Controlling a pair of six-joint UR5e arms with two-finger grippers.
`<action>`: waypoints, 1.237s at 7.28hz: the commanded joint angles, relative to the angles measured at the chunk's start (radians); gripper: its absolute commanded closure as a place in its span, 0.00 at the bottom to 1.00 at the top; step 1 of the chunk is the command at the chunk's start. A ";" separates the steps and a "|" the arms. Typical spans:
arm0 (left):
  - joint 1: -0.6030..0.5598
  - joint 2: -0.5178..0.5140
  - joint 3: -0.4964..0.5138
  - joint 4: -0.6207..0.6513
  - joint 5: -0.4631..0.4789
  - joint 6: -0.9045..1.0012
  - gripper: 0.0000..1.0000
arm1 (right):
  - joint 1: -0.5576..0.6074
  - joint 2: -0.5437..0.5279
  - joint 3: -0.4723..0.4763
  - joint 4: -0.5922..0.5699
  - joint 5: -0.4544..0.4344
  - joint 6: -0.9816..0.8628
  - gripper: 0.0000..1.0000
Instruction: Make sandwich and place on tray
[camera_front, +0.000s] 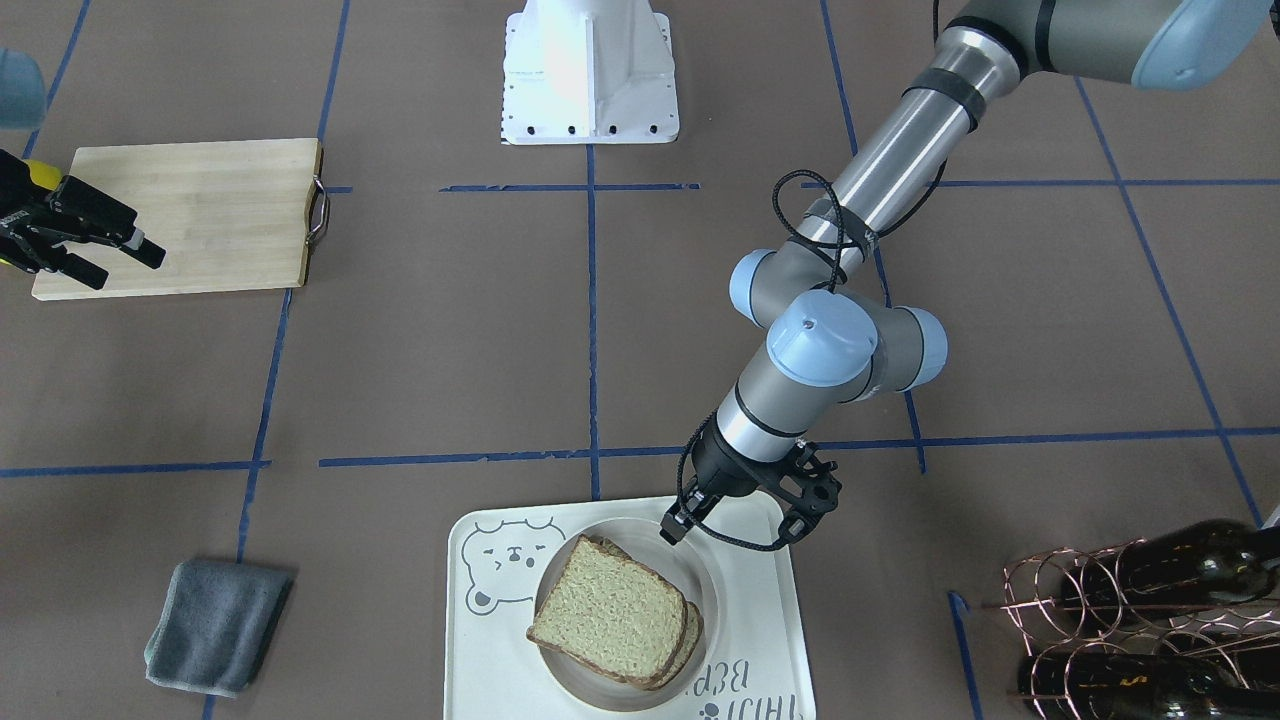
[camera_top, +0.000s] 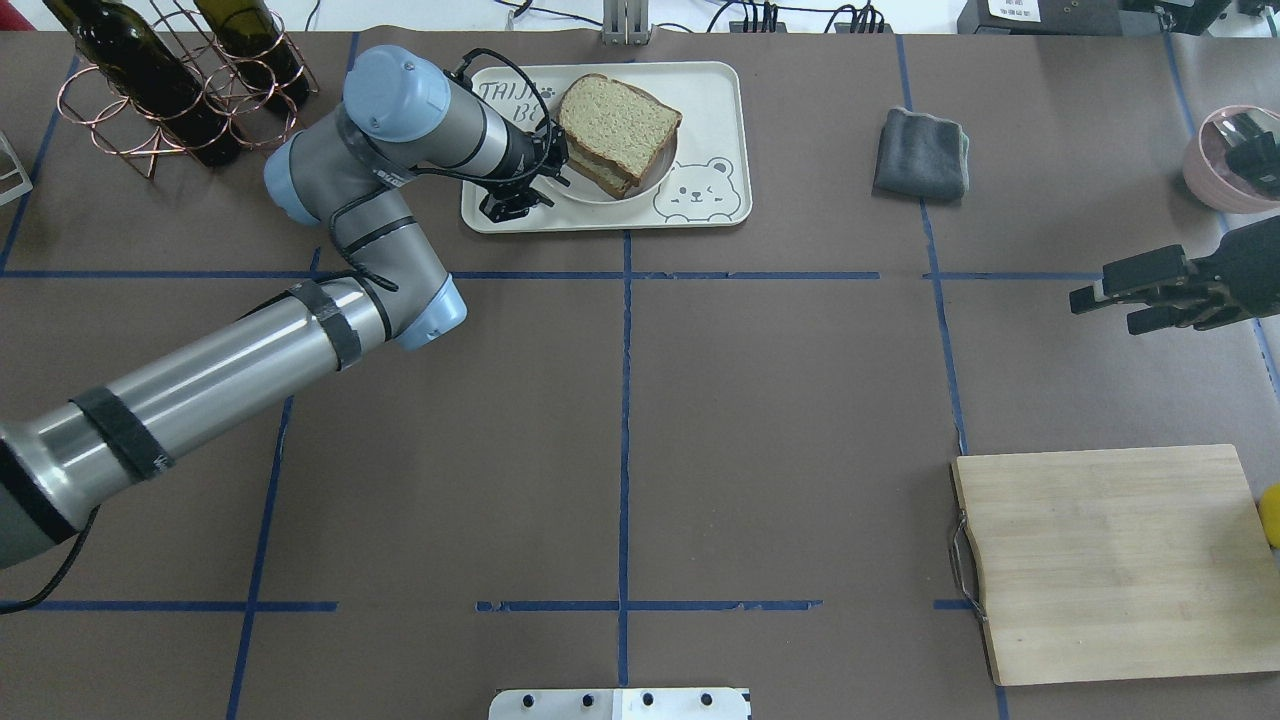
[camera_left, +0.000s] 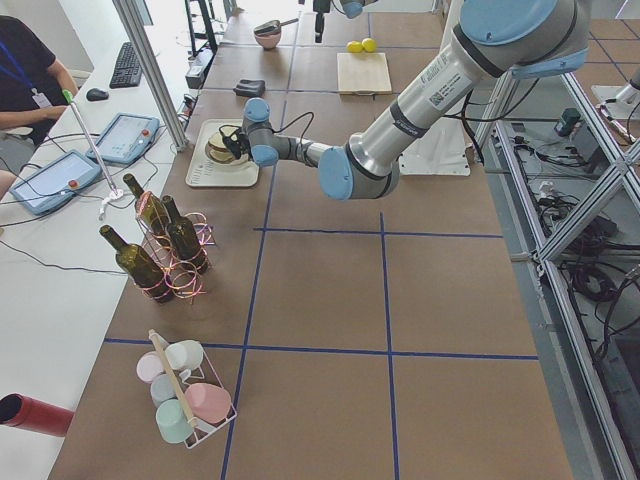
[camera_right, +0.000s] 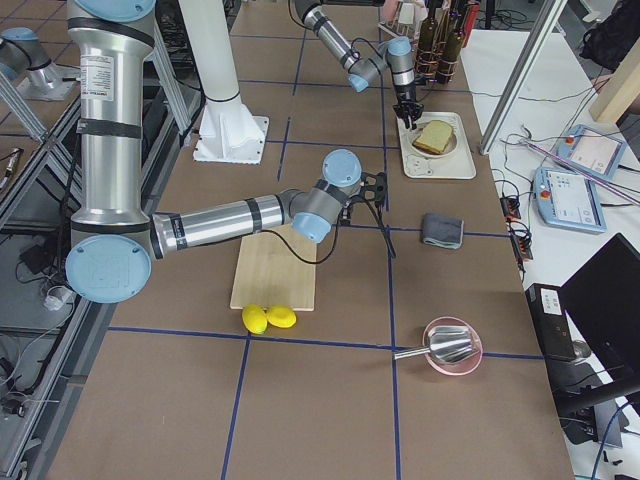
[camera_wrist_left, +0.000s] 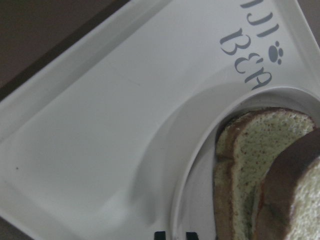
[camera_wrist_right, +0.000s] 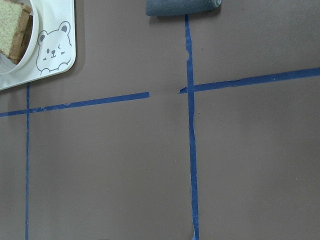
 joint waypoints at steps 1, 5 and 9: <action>-0.033 0.180 -0.256 0.038 -0.100 0.099 0.62 | 0.047 -0.024 -0.010 -0.004 0.001 -0.001 0.00; -0.205 0.697 -0.711 0.170 -0.277 0.847 0.60 | 0.129 -0.055 -0.053 -0.169 -0.018 -0.264 0.00; -0.502 0.917 -0.732 0.341 -0.330 1.588 0.57 | 0.289 -0.057 -0.046 -0.584 -0.106 -0.940 0.00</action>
